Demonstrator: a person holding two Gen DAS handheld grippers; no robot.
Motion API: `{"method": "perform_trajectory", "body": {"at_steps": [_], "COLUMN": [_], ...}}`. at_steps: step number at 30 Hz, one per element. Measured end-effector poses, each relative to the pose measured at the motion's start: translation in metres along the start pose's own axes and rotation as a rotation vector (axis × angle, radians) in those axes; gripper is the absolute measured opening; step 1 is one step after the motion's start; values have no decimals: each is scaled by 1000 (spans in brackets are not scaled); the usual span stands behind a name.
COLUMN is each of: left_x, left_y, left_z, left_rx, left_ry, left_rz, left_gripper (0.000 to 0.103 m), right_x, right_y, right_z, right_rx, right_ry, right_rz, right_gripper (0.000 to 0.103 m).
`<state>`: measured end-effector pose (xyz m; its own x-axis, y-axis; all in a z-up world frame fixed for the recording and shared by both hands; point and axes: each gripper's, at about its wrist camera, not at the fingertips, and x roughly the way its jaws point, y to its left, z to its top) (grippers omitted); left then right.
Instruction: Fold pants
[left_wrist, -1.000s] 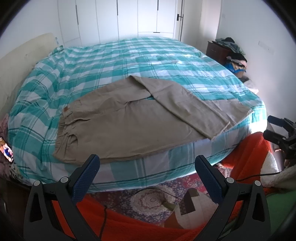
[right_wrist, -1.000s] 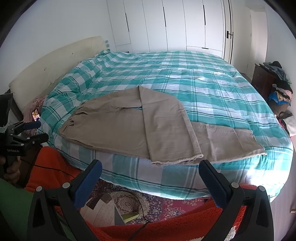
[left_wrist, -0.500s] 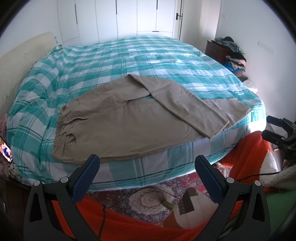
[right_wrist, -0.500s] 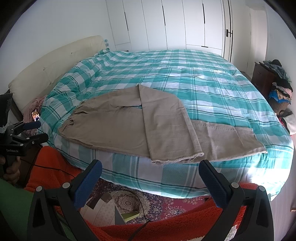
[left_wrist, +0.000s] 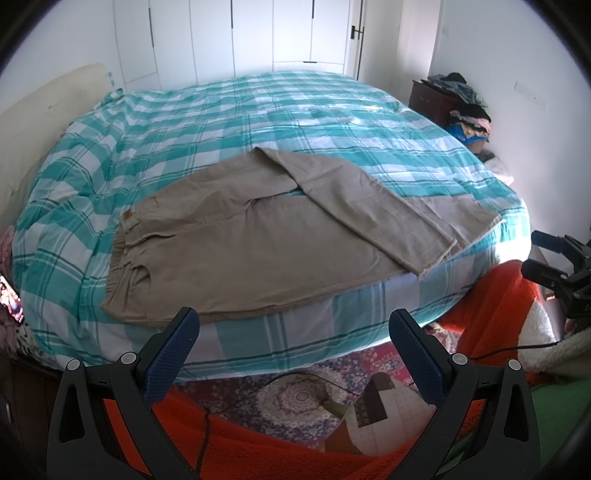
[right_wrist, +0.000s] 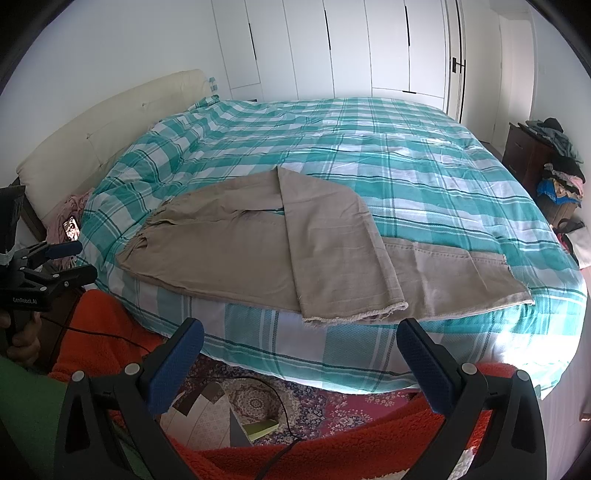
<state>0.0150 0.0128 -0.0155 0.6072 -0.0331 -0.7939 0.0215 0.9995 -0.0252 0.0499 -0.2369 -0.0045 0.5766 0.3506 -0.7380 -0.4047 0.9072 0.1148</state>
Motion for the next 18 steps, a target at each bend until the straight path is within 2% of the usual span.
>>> {"method": "perform_trajectory", "body": {"at_steps": [18], "left_x": [1], "left_y": [-1], "left_z": [-1], "left_rx": [4], "left_ry": [1], "left_rz": [-3], "left_gripper": [102], "right_x": [1], "right_y": [1], "right_z": [-1], "right_rx": [-1], "right_ry": [4], "right_rz": [0], "right_gripper": [103]}}
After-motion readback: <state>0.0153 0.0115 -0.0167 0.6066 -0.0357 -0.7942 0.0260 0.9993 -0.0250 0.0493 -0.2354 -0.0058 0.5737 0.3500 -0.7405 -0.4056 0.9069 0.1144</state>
